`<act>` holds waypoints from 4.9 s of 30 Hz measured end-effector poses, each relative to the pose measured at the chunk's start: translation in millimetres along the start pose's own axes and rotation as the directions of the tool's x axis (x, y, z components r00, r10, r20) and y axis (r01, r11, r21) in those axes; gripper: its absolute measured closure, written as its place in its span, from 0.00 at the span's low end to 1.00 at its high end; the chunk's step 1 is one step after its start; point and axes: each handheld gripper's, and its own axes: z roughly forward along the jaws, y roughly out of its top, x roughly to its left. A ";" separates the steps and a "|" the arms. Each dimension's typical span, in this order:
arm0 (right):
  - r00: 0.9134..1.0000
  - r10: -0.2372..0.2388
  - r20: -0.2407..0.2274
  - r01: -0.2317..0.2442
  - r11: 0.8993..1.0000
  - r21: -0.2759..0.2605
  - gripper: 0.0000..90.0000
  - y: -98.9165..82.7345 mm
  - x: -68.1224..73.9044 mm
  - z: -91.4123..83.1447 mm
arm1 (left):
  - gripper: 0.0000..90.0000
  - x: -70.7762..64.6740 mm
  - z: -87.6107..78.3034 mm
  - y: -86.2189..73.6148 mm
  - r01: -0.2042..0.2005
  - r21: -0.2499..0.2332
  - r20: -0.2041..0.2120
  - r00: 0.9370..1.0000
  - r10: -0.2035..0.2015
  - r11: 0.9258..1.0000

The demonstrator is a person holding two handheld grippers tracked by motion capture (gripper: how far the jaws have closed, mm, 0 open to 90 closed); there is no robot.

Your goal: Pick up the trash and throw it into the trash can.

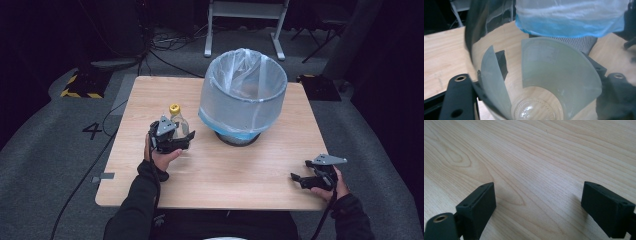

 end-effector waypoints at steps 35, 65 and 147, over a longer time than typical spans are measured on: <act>1.000 0.001 0.002 -0.001 1.000 0.002 0.14 -0.1 0.2 -0.2 | 0.31 -18.7 -27.5 108.9 -0.079 -0.199 -0.031 0.997 0.075 0.977; 1.000 0.001 0.002 -0.001 1.000 0.002 0.14 -0.1 0.2 -0.3 | 0.31 -38.6 -41.4 178.3 -0.188 -0.269 -0.064 0.982 0.177 0.945; 1.000 -0.004 -0.004 0.004 1.000 -0.002 0.15 -0.6 0.3 -0.8 | 0.20 -73.9 -50.2 198.7 -0.235 -0.183 -0.011 0.971 0.237 0.955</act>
